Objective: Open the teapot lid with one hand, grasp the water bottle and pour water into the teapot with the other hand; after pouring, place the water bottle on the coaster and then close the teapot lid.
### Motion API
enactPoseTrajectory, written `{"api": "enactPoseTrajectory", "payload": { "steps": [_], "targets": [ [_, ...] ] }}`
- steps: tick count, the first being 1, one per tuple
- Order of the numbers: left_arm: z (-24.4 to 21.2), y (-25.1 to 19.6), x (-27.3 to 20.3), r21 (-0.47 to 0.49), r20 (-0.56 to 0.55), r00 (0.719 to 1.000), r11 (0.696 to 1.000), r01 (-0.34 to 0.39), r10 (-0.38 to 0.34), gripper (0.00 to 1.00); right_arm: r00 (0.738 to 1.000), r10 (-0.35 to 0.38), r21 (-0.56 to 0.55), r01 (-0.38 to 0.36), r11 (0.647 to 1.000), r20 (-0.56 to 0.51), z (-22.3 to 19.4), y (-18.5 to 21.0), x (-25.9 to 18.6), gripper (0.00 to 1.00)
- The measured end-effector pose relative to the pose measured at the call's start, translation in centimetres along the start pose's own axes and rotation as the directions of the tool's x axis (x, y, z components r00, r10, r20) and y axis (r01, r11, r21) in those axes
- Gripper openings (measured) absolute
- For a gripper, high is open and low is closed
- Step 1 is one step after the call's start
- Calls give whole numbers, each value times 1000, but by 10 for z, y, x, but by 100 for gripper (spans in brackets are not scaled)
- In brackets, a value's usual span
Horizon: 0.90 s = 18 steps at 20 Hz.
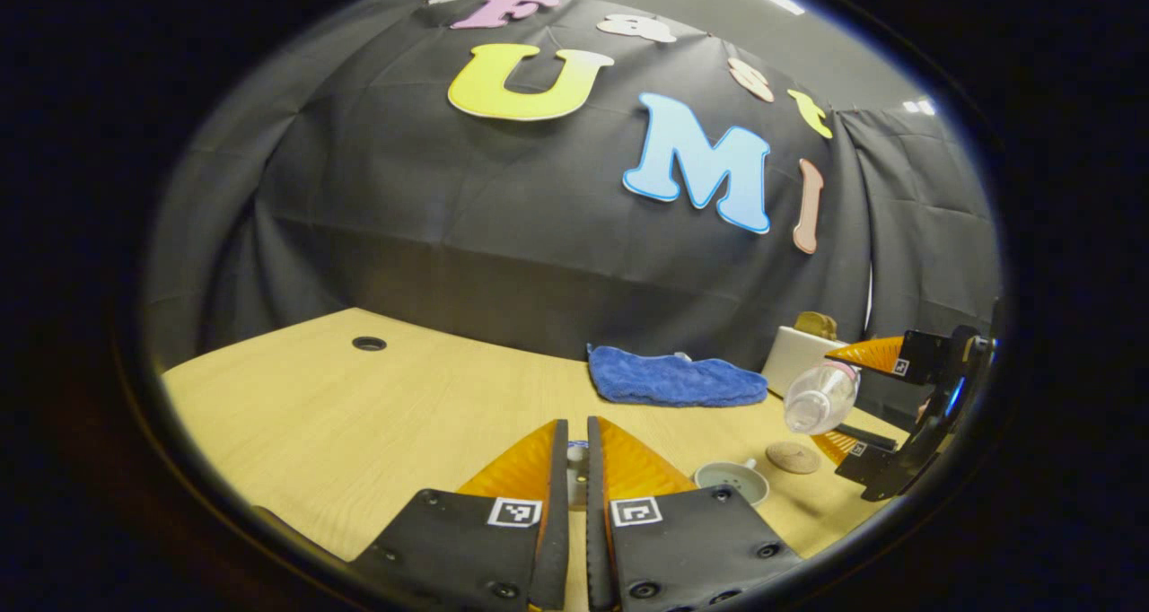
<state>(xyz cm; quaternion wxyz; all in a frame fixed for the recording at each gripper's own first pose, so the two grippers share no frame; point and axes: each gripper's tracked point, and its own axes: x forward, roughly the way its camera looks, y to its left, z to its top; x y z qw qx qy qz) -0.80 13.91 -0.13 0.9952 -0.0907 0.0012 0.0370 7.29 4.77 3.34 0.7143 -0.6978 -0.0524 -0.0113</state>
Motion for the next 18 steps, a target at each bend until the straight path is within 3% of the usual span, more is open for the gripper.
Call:
{"api": "enactPoseTrajectory", "payload": {
  "steps": [3, 5, 10, 14, 16, 18],
  "targets": [
    [-1, 0, -1, -7, 0, 1000, 1000, 2, -2, 13, 999, 24, 141, -21, 990, -23, -11, 5, -1, 77],
    [-2, -1, -1, -3, 1, 1000, 1000, 4, -4, 15, 998, 53, 279, -39, 959, -45, -22, 9, -3, 77],
    [-3, -8, 0, 3, 0, 1000, 1000, 16, -16, 15, 992, 111, 579, -52, 814, -67, -43, 5, -1, 77],
    [-2, -12, -2, 17, 10, 1000, 1000, 24, -24, 15, 988, 145, 783, -57, 620, -43, -56, -6, 2, 77],
    [-3, -15, -1, 15, 7, 1000, 999, 30, -30, 15, 986, 164, 869, -54, 491, -31, -67, 4, 14, 77],
    [-3, -15, -1, 20, 7, 1000, 999, 29, -29, 15, 982, 187, 941, -52, 335, -12, -70, 12, 19, 77]
  ]
}}
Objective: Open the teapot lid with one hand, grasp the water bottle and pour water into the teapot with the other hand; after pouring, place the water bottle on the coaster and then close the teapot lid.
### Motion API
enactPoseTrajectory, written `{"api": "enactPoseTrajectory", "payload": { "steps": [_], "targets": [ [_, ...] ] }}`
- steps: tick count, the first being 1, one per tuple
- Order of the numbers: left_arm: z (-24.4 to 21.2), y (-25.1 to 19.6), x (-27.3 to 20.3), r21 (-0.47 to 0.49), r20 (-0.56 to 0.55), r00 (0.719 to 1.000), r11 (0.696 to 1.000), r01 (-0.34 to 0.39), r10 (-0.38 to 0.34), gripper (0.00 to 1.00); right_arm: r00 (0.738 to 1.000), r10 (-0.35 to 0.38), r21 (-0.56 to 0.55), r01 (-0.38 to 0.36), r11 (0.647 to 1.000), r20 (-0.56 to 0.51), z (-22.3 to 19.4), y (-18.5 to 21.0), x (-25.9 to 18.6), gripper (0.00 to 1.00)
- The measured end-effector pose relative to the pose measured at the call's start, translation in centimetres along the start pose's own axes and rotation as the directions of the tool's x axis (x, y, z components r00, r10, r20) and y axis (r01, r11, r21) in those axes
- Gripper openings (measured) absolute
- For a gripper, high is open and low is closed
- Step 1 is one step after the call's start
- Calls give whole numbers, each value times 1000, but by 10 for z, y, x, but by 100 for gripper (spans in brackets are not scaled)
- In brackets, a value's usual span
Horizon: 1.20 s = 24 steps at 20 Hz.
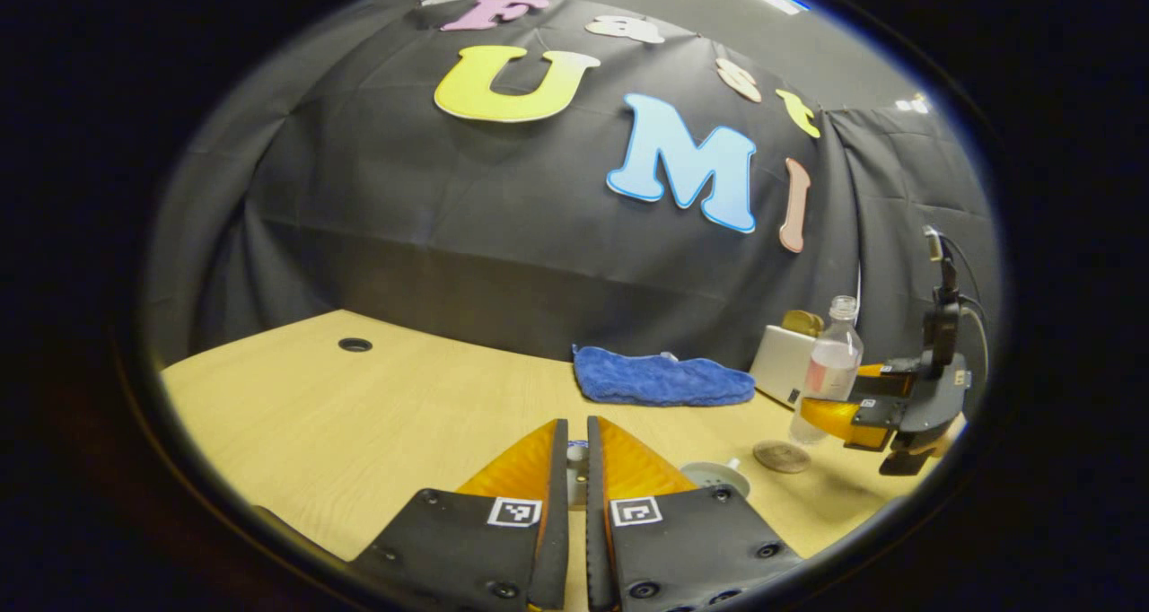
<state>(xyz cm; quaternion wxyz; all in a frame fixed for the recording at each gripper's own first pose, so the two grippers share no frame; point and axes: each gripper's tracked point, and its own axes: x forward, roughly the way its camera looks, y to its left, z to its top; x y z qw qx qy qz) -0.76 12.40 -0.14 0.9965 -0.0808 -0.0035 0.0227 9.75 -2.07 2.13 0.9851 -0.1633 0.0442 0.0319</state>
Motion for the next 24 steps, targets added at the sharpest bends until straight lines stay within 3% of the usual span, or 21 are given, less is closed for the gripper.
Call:
{"api": "enactPoseTrajectory", "payload": {
  "steps": [3, 7, 18, 19, 22, 24],
  "targets": [
    [3, 0, 1, 1, 4, 1000, 1000, 1, -1, 15, 1000, 5, 164, -6, 986, 1, -2, -6, 11, 77],
    [1, -2, 0, 1, -1, 1000, 1000, 6, -6, 14, 1000, 9, 231, -7, 973, -6, -5, -6, 12, 77],
    [-1, -3, 1, -1, -8, 1000, 1000, 12, -12, 15, 999, -1, 275, 10, 961, -33, -16, -9, 13, 78],
    [-2, -3, 1, 0, -9, 1000, 1000, 12, -12, 15, 999, -1, 280, 11, 960, -36, -17, -8, 11, 75],
    [-3, -3, 1, 1, -12, 1000, 1000, 12, -12, 15, 999, 2, 289, 9, 957, -39, -16, -9, 8, 78],
    [-3, -5, 0, -1, -12, 1000, 1000, 15, -15, 15, 999, 0, 287, 14, 958, -50, -20, -9, 8, 87]
  ]
}}
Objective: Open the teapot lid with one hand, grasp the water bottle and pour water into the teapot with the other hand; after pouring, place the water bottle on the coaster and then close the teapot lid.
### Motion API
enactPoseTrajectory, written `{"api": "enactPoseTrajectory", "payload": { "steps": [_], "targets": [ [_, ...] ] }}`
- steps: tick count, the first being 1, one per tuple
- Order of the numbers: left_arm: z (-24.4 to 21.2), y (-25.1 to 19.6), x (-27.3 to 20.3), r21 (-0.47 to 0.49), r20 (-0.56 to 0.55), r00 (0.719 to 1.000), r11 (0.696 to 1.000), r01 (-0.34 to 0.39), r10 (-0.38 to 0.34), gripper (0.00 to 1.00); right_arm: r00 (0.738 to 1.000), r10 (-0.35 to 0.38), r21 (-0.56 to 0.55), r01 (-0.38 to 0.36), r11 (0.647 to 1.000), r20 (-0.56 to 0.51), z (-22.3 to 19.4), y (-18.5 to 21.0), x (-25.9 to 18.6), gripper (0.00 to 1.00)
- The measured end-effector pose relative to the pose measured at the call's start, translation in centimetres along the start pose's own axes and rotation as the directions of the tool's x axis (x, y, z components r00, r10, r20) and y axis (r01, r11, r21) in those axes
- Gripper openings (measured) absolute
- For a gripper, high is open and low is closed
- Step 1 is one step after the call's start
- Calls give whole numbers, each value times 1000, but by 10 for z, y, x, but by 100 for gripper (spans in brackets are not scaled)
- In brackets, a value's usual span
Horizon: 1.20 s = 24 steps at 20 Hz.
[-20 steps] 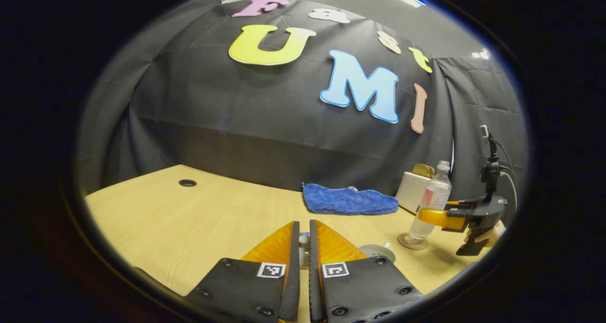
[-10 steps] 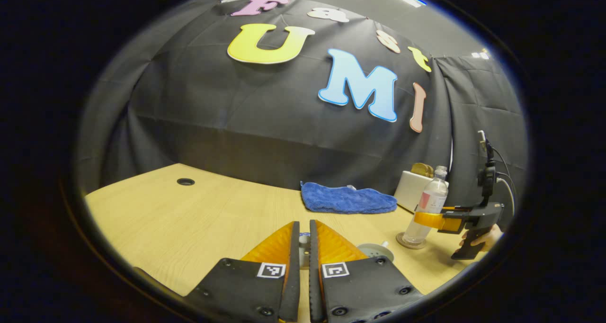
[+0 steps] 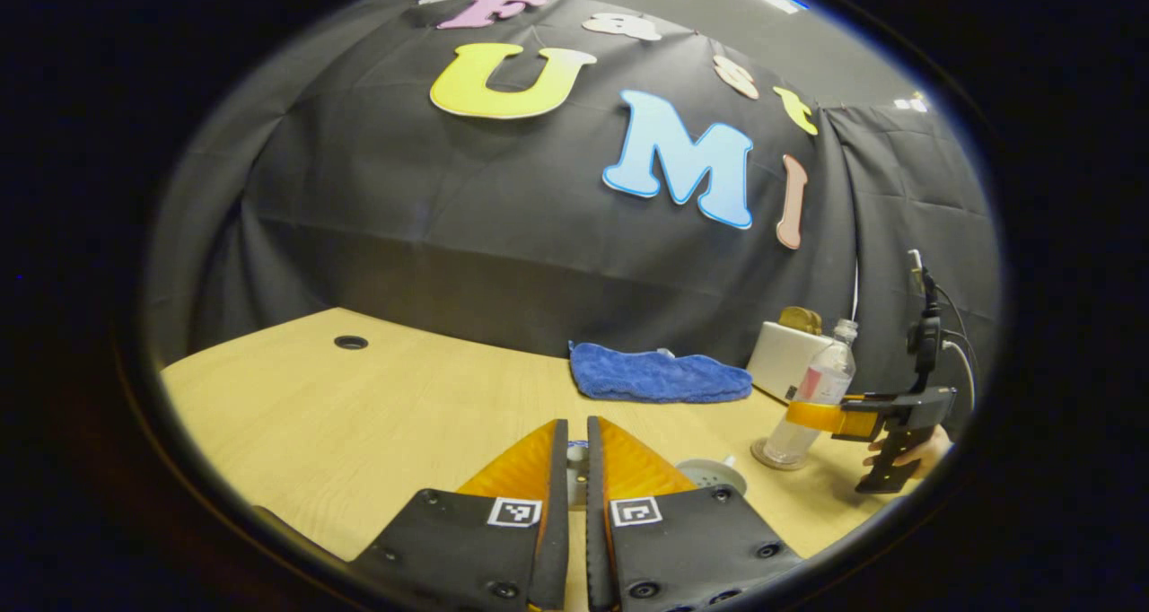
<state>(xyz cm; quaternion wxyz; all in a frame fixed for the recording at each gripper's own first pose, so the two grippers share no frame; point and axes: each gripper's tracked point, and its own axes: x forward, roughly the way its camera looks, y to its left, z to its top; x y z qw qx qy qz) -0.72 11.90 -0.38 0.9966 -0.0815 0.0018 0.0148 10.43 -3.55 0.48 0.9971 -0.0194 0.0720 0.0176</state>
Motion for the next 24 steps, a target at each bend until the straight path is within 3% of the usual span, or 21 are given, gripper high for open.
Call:
{"api": "enactPoseTrajectory", "payload": {
  "steps": [3, 10, 16, 24],
  "targets": [
    [1, -1, 0, -2, 2, 1000, 1000, 3, -3, 15, 1000, -2, 8, 2, 1000, 12, 3, 1, -6, 95],
    [7, -16, -2, 35, 30, 999, 999, 28, -29, 14, 992, -60, -53, 66, 996, 108, 10, -5, -52, 95],
    [19, -40, -2, 66, 68, 996, 996, 54, -58, 15, 961, -86, -97, 115, 989, 263, 8, 19, -99, 95],
    [8, -88, 4, 180, 28, 996, 980, 81, -87, 14, 947, -64, -66, 89, 994, 315, -1, 29, -119, 95]
  ]
}}
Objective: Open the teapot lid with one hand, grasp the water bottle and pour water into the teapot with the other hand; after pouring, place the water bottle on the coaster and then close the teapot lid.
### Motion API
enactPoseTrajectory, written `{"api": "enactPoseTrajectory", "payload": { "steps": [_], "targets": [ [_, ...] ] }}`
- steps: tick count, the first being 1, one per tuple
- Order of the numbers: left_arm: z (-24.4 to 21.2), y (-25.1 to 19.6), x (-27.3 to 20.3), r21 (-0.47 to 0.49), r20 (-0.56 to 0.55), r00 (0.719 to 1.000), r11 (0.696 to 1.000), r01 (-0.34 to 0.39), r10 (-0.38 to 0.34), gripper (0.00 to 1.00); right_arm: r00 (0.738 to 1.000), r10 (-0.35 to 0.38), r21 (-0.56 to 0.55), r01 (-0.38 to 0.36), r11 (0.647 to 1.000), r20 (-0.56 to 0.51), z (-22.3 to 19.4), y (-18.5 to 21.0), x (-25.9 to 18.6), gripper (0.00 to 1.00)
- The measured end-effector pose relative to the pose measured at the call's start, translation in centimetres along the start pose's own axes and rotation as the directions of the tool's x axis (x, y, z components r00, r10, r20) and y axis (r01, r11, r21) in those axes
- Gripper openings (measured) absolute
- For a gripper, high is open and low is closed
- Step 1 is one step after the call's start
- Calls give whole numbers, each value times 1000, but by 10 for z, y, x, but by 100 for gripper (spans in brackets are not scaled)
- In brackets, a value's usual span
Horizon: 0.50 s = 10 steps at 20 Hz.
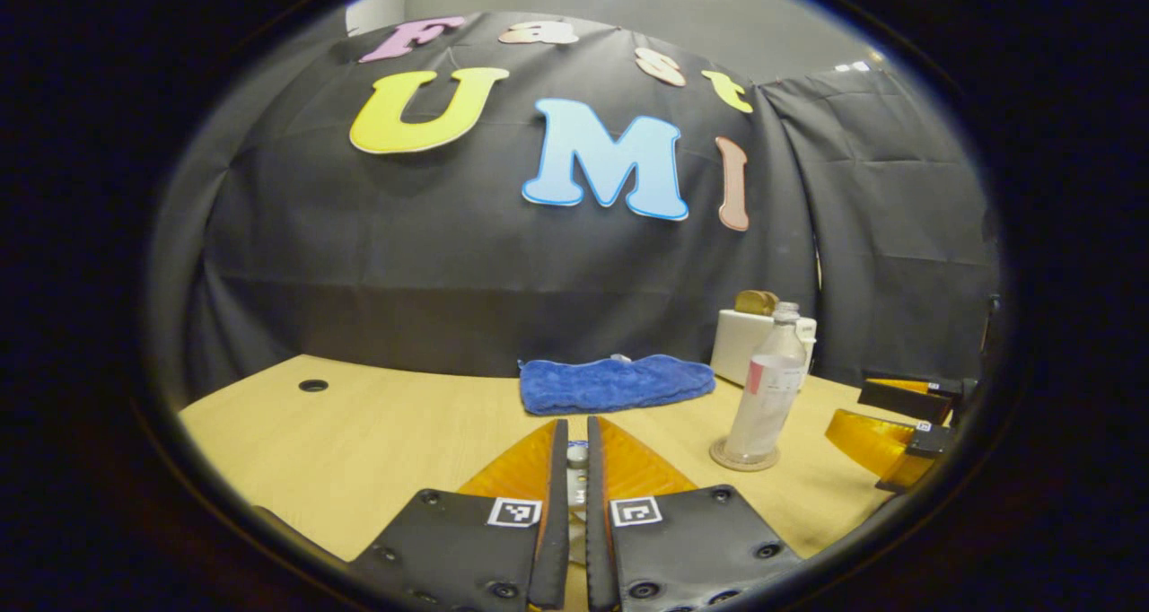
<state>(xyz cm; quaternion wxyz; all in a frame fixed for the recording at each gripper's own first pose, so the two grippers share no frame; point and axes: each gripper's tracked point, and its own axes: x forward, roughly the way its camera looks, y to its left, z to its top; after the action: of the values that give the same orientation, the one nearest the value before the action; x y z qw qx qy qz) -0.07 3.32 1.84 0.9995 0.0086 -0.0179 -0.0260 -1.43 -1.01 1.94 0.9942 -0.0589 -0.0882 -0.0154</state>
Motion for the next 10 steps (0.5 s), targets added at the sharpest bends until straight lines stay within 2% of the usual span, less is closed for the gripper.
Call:
{"api": "enactPoseTrajectory", "payload": {
  "steps": [5, 10],
  "targets": [
    [-16, -20, 4, 36, -32, 999, 999, 16, -15, 15, 1000, 13, 19, -13, 1000, -9, -4, -2, 1, 95],
    [-17, -18, 3, 48, -26, 1000, 999, 5, -4, 14, 1000, 19, 33, -19, 999, -10, -4, -1, 1, 95]
  ]
}}
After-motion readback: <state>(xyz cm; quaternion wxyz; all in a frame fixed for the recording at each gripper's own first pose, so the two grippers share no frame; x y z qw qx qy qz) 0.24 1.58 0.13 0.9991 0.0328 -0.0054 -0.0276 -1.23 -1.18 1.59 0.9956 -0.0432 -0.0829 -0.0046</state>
